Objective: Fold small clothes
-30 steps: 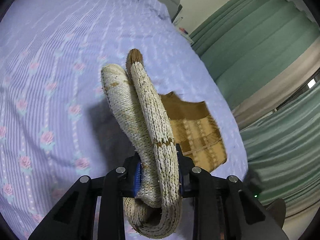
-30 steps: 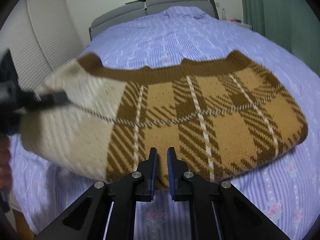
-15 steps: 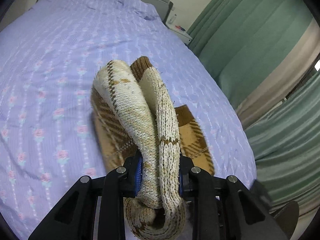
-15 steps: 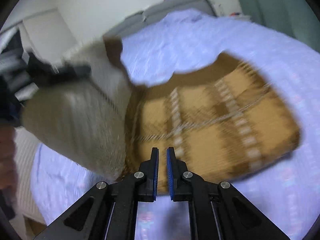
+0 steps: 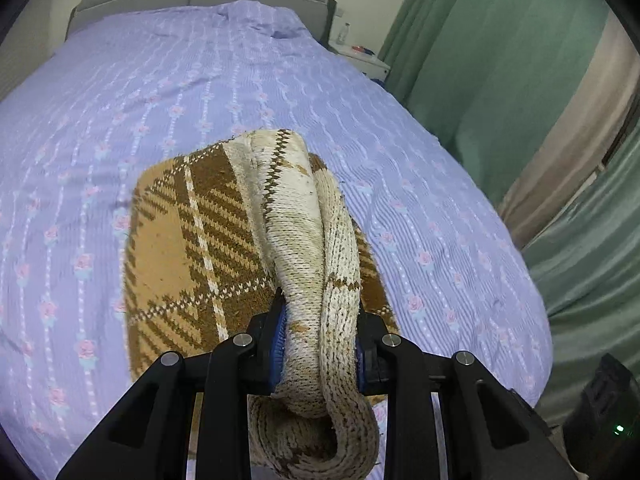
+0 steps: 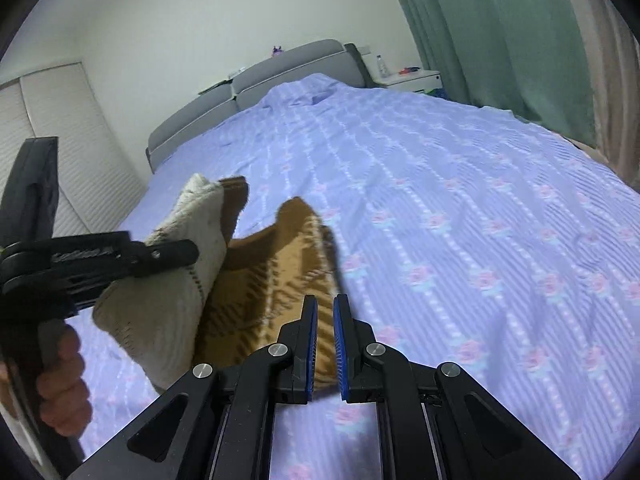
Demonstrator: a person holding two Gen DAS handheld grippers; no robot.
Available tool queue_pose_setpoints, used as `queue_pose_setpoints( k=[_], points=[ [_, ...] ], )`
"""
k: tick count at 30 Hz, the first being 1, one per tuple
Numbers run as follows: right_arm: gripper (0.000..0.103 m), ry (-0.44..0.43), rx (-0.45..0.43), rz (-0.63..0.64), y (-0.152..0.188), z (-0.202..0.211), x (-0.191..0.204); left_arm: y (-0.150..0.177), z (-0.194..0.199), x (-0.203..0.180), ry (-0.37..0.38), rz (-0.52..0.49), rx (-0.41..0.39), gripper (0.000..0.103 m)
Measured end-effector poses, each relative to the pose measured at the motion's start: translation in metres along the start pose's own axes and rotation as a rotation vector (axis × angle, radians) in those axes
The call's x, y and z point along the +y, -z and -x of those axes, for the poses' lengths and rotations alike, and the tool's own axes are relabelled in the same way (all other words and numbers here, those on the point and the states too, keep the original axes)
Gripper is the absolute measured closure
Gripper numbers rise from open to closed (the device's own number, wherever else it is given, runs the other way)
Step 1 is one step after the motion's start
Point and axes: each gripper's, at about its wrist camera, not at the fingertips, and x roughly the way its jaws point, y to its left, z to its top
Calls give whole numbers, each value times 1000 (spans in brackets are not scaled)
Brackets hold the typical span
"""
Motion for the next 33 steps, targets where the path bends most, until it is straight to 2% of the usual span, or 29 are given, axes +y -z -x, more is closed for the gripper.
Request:
queue_pose_setpoints(
  k=[4, 6, 7, 9, 10, 13, 14, 17, 19, 20, 22, 24, 25, 26, 28, 30, 33],
  points=[
    [93, 16, -17, -28, 5, 14, -24, 8, -20, -25, -7, -33, 37, 76],
    [93, 19, -21, -54, 8, 18, -36, 13, -34, -36, -40, -76, 48, 76],
    [93, 27, -22, -69, 11, 20, -42, 16, -42, -39, -65, -86, 53, 75],
    [93, 37, -20, -84, 14, 23, -49, 20, -51, -36, -66, -79, 77, 72],
    [93, 42, -21, -88, 16, 26, -52, 21, -54, -33, -53, -71, 86, 68],
    [93, 54, -24, -80, 21, 34, -57, 20, -50, -30, 12, -88, 90, 47],
    [93, 61, -24, -78, 21, 36, -58, 17, -47, -30, 28, -90, 96, 42],
    [93, 67, -28, -79, 22, 44, -55, 9, -29, -32, 86, -94, 107, 41],
    [92, 60, -29, -82, 21, 48, -54, 5, -4, -33, 145, -123, 72, 38],
    [92, 57, -30, -79, 20, 49, -52, 4, 13, -31, 171, -142, 38, 31],
    [90, 59, -35, -62, 19, 53, -46, 7, 46, -22, 195, -201, -42, 26],
    [81, 48, -43, -49, 17, 60, -39, 20, 73, -11, 165, -286, -109, 26],
    [71, 31, -49, -40, 16, 64, -33, 30, 84, -3, 133, -333, -138, 26],
    [68, 23, -52, -34, 15, 65, -29, 41, 89, 5, 106, -375, -158, 26],
    [67, 3, -59, 5, 11, 66, -13, 65, 94, 19, 27, -450, -179, 27],
    [66, -13, -51, 40, 9, 63, 1, 91, 89, 32, -20, -507, -171, 27],
    [66, -41, -32, 99, 4, 51, 25, 119, 76, 46, -75, -537, -165, 29]
  ],
)
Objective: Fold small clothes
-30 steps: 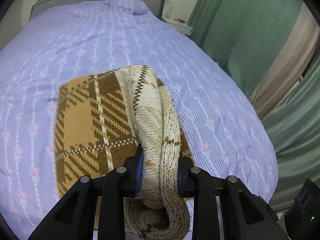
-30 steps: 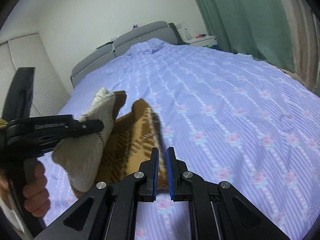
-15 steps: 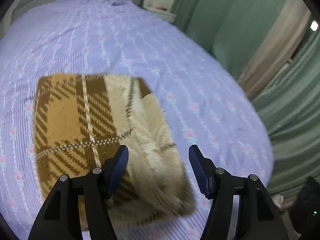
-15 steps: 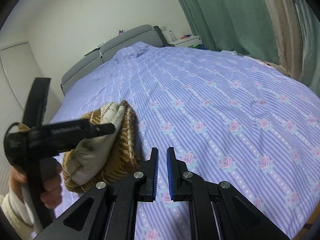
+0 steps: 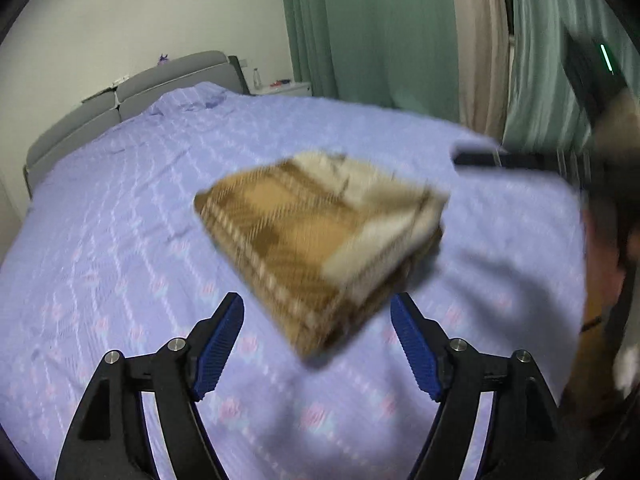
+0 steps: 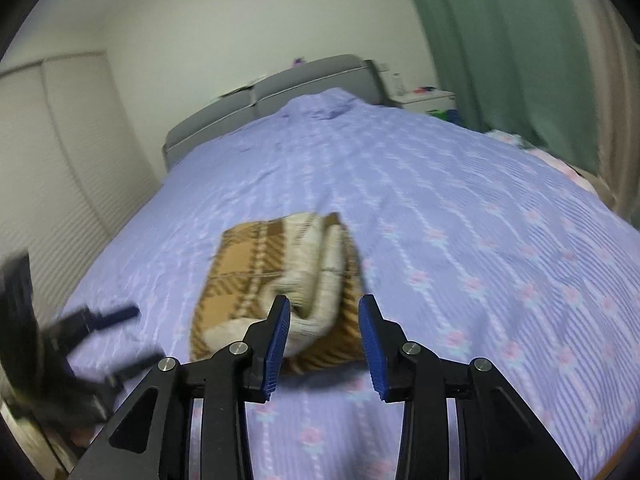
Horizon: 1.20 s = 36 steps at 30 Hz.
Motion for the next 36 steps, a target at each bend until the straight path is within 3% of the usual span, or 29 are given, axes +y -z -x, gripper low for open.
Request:
queue_pose_setpoints(
  k=[7, 16, 18, 22, 24, 26, 29, 32, 36],
  points=[
    [64, -23, 67, 58, -11, -46, 32, 22, -29, -2, -37, 29, 15, 37],
    [64, 1, 147, 19, -13, -85, 23, 32, -68, 13, -100, 86, 88, 43],
    [64, 4, 163, 17, -12, -94, 20, 31, -72, 21, -74, 138, 111, 44],
    [67, -12, 183, -38, -10, -109, 10, 20, -58, 7, -130, 127, 55, 52],
    [74, -16, 167, -41, -10, -112, 9, 17, -57, -4, -196, 99, 20, 52],
    [76, -61, 139, -51, -15, -110, 10, 16, -62, -7, -213, 117, 25, 57],
    [78, -140, 53, -44, -29, -93, 14, 14, -71, -5, -216, 201, 49, 63],
    [79, -166, -47, -13, -36, -69, 16, 13, -70, 3, -188, 324, 56, 64],
    [79, -85, -65, 52, -19, -62, 9, 14, -73, 4, -179, 380, 74, 66]
  ],
)
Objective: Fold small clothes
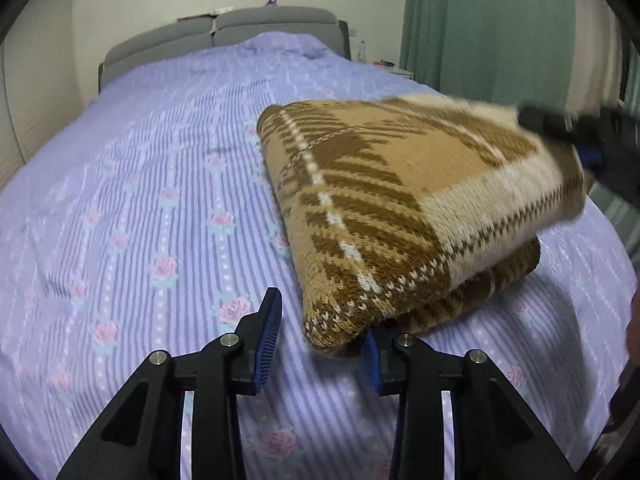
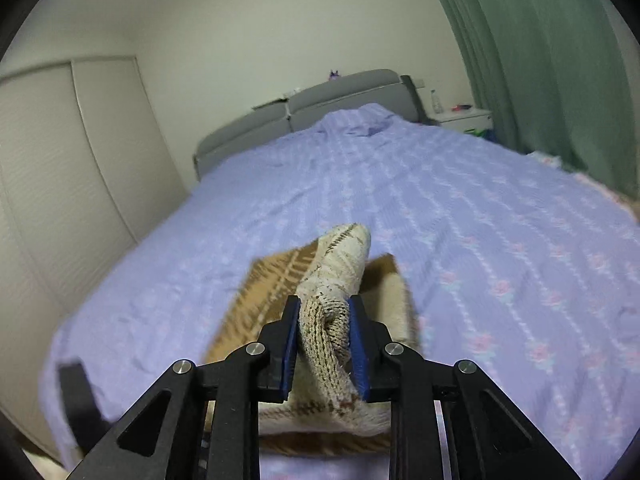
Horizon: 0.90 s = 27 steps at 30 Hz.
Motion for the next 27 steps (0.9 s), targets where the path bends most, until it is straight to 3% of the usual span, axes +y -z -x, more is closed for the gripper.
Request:
queue_pose_setpoints(
  k=[16, 24, 27],
  points=[
    [81, 118, 76, 40, 39, -19, -32, -4, -13, 26, 83, 113, 75, 58],
    [81, 115, 95, 33, 43, -25, -36, 1, -14, 35, 97, 111, 88, 56],
    [79, 130, 101, 29, 39, -30, -32, -2, -9, 25, 87, 20, 112, 54]
  ],
)
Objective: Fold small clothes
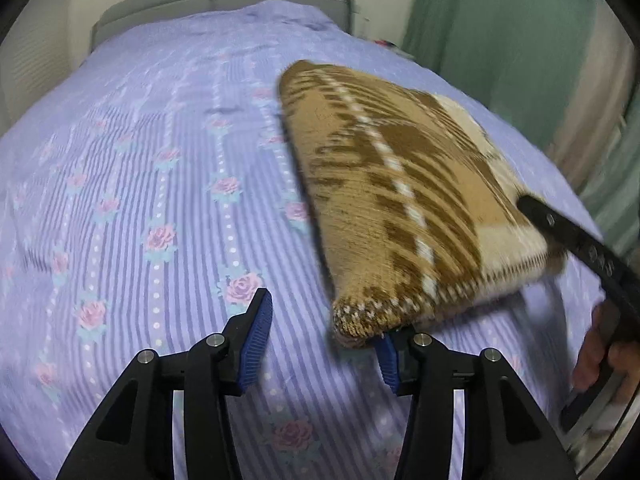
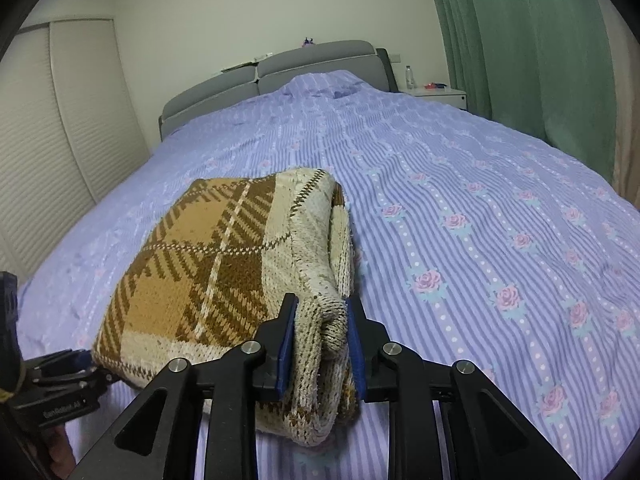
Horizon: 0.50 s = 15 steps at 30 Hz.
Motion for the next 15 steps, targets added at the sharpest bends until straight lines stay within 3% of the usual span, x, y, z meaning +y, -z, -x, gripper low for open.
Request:
queue_pose_setpoints(
  k=[2, 6, 7, 10, 13, 15],
  points=[
    [75, 18, 1, -8, -1, 0, 3, 1, 16, -7, 9, -75, -8, 56],
    [47, 75, -5, -18, -3, 6, 10, -3, 57, -4, 118, -125, -89, 56],
    [45, 95, -11, -26, -2, 9, 11, -8, 66, -4, 123, -138, -118, 56],
    [44, 119, -12, -79, 1, 15, 10, -30, 75, -2, 142, -193, -175, 70],
    [44, 118, -30, -182, 7, 29, 6, -49, 65, -1, 178, -196, -158, 81],
    [34, 112, -47, -288, 15, 41, 2, -58, 54, -2, 188, -202, -134, 84]
  ],
)
